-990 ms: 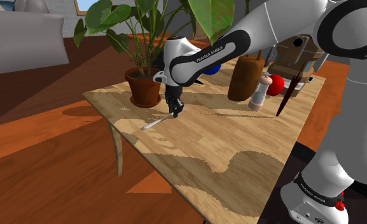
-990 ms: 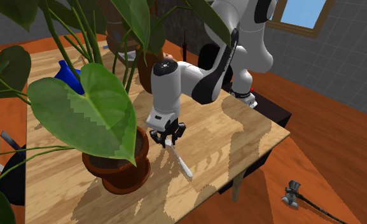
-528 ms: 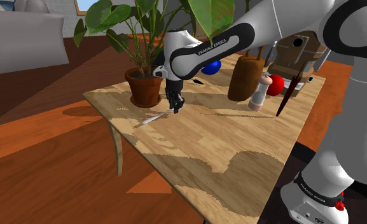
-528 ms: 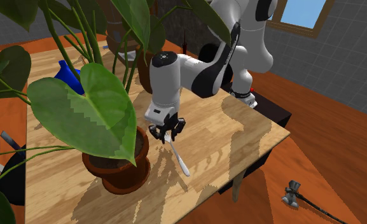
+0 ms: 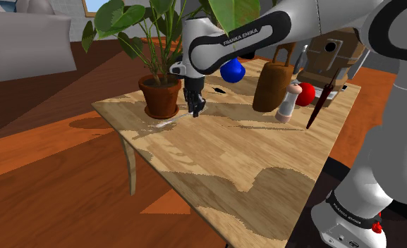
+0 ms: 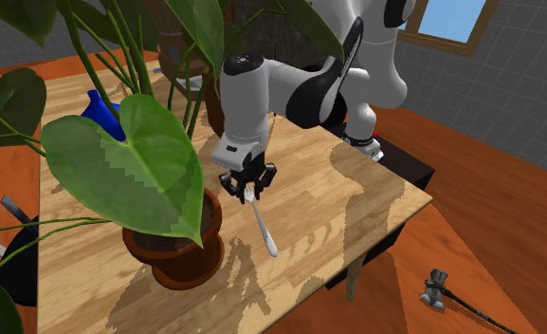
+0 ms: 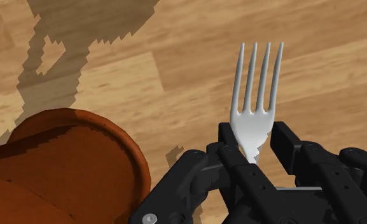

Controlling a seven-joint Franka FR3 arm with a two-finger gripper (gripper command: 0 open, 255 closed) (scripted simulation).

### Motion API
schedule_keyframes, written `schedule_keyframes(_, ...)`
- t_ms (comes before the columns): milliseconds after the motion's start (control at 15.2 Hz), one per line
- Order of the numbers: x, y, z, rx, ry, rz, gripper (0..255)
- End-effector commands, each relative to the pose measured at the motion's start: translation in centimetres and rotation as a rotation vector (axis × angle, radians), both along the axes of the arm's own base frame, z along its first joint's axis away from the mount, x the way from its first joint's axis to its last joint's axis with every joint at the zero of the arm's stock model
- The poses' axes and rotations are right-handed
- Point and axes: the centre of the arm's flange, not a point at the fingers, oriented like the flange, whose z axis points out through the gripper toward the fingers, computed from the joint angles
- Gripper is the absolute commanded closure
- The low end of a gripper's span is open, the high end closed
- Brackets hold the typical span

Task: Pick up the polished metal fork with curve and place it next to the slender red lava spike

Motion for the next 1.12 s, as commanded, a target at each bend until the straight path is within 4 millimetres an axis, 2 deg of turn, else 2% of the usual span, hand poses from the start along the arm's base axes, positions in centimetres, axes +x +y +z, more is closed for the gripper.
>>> schedule_keyframes(0,0.0,0.0,1.0,0.000,0.001,0.000,255)
schedule_keyframes(1056,0.0,0.0,9.5,0.000,0.001,0.000,255)
